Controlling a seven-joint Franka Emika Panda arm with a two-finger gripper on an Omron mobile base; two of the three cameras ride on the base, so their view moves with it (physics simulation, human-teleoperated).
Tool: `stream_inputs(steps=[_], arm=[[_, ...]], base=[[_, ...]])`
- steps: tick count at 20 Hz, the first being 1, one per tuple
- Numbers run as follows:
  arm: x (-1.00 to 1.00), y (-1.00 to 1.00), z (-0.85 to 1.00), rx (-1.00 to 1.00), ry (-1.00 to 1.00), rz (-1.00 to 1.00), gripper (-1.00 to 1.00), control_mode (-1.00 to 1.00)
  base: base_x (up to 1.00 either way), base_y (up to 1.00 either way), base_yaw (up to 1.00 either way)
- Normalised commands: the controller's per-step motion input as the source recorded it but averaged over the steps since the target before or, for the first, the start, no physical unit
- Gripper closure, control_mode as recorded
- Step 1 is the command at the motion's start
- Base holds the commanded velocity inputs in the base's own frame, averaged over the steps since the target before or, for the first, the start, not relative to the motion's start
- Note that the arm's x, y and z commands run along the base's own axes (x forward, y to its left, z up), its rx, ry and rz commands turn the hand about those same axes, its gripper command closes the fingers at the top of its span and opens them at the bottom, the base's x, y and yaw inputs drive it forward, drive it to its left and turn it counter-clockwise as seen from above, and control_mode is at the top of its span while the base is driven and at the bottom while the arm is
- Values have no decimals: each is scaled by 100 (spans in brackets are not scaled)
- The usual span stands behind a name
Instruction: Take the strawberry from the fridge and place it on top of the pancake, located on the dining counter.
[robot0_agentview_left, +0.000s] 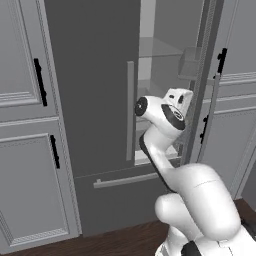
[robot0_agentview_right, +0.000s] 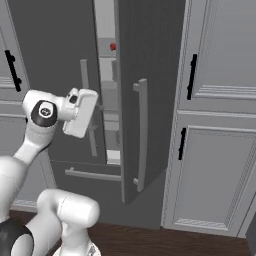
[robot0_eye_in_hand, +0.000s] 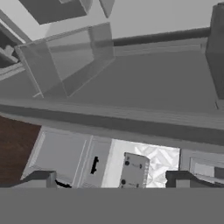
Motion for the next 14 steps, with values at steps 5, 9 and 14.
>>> stream_inputs(steps=[5,9,14], arm=[[70,-2,-29,-13,25,0,-100,-100],[44,-29,-23,-10,23,0,-100,-100],[2,-54,-23,-4,13,-1,-100,-100]], base=[[0,0,0],[0,0,0],[0,0,0]])
